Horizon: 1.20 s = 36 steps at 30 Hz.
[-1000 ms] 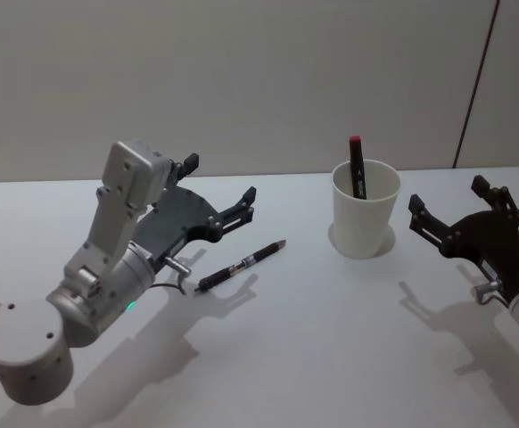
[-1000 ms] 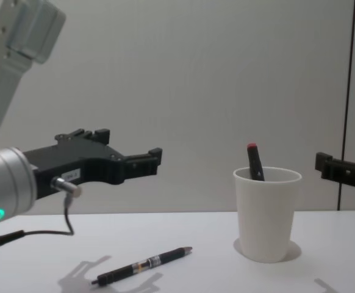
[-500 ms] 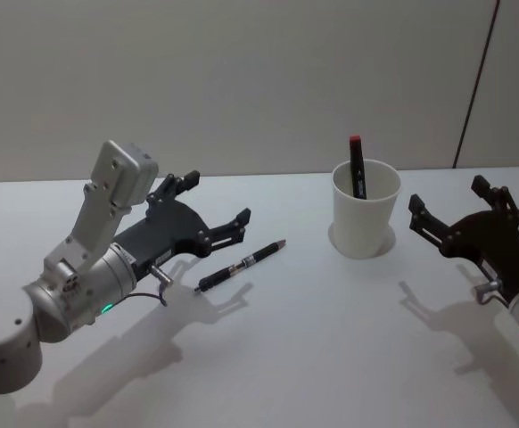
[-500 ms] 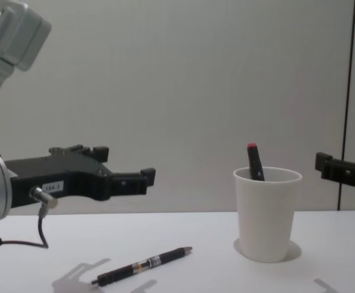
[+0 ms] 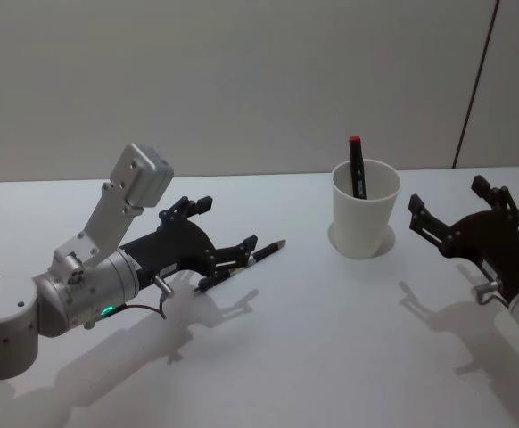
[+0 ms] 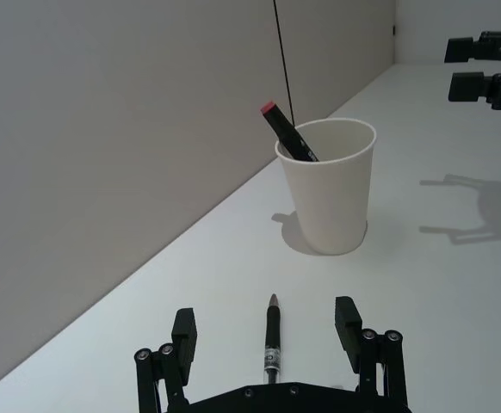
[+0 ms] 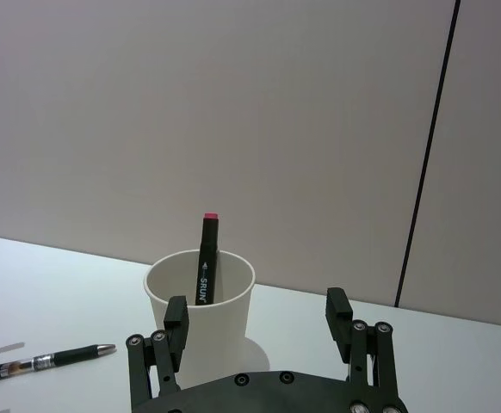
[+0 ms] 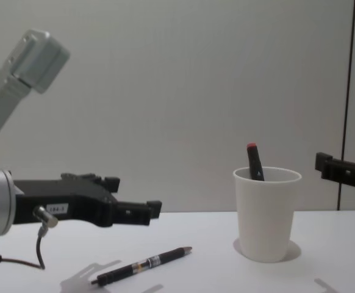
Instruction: Place the pen into the pen holder.
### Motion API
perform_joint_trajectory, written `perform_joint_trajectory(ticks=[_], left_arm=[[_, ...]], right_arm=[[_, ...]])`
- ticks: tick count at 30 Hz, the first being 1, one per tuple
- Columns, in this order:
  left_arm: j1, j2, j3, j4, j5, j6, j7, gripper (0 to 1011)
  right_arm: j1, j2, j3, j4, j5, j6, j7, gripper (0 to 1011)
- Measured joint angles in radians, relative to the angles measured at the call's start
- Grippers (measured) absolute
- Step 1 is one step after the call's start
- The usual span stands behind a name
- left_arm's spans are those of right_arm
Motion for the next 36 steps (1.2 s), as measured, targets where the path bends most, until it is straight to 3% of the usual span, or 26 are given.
perform_joint_trajectory(ticks=[21,36], left_arm=[[-0.046,-0.042,0.021,0.097,-0.003,0.116,-0.035,1001],[-0.066,-0.062,0.031,0.162,-0.006,0.141,-0.043,1001]], right_arm=[[0.0,0.0,0.0,0.0,0.0,0.0,0.0,1002],[0.0,0.0,0.0,0.0,0.0,0.0,0.0,1001]])
